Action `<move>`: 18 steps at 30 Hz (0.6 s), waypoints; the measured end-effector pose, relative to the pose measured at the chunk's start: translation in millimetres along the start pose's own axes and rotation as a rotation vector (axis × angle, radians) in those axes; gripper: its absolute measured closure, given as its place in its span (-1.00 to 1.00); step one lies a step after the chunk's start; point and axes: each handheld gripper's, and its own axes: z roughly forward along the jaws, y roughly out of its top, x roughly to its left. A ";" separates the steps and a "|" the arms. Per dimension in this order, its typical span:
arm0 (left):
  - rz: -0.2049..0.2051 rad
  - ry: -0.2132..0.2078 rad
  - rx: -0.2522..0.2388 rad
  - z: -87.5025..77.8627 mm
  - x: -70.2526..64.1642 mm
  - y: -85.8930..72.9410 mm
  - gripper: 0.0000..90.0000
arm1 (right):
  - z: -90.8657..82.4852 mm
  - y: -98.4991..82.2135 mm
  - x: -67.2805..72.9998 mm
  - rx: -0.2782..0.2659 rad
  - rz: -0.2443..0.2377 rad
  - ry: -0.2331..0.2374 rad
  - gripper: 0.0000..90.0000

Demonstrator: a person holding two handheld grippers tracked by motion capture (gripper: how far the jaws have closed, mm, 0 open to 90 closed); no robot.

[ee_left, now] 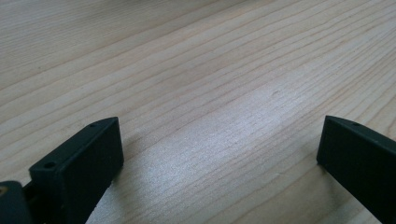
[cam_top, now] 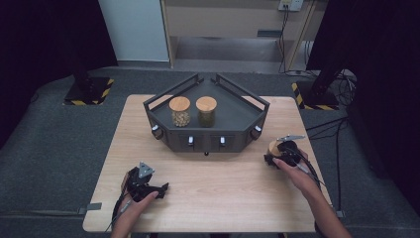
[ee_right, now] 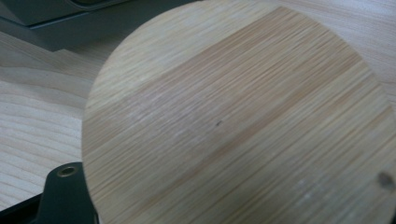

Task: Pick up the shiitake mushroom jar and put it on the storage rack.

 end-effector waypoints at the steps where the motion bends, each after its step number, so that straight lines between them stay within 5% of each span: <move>1: 0.000 0.000 0.000 0.0 -0.1 0.0 -1.00 | 0.0 0.1 0.2 0.001 -0.002 -0.001 -0.45; 18: 0.000 0.000 0.000 0.0 -0.1 0.0 -1.00 | -6.5 0.2 3.9 -0.005 -0.018 -0.022 -0.44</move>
